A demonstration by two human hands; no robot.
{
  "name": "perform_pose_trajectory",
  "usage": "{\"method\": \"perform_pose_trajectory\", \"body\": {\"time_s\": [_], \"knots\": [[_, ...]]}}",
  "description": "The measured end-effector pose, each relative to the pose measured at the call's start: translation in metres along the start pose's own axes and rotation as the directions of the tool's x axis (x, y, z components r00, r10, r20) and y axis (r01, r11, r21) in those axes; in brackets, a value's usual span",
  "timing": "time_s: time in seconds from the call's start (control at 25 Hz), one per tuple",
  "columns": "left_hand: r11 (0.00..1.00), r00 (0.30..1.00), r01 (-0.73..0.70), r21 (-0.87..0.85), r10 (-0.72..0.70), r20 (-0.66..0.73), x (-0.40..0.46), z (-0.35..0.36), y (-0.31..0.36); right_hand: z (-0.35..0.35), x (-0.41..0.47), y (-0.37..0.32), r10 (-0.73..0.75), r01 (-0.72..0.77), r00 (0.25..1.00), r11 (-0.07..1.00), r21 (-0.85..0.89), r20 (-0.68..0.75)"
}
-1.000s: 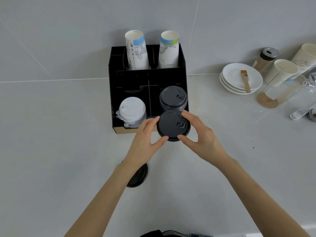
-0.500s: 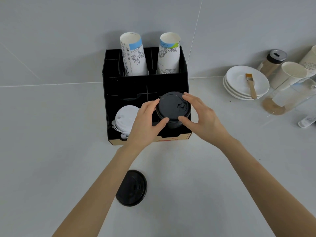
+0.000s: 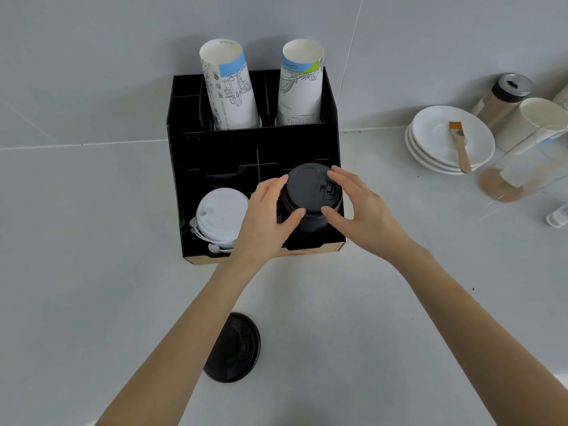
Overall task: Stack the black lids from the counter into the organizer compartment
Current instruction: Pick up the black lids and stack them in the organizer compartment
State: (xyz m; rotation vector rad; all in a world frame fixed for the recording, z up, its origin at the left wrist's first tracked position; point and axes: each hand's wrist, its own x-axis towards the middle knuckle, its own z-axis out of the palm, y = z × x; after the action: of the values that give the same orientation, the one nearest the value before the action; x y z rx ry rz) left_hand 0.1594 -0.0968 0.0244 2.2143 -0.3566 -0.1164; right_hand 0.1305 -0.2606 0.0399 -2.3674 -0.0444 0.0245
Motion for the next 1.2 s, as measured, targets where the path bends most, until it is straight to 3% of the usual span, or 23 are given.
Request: {"method": "perform_pose_trajectory", "body": {"time_s": [0.4,0.96,1.2], "knots": [[0.999,0.999,0.032,0.025,-0.033,0.016,-0.001,0.002,-0.001,0.009,-0.003,0.001,0.022,-0.022,0.999,1.0,0.001,-0.032],[0.999,0.999,0.054,0.009,-0.053,-0.006,-0.051,-0.024,-0.007,0.014,-0.036,-0.03,-0.089,0.09,0.99,0.996,0.006,-0.112],[0.993,0.993,0.117,-0.014,-0.117,-0.026,-0.104,-0.041,-0.035,0.046,-0.065,-0.044,-0.159,0.16,0.987,0.987,0.034,-0.018]]}}
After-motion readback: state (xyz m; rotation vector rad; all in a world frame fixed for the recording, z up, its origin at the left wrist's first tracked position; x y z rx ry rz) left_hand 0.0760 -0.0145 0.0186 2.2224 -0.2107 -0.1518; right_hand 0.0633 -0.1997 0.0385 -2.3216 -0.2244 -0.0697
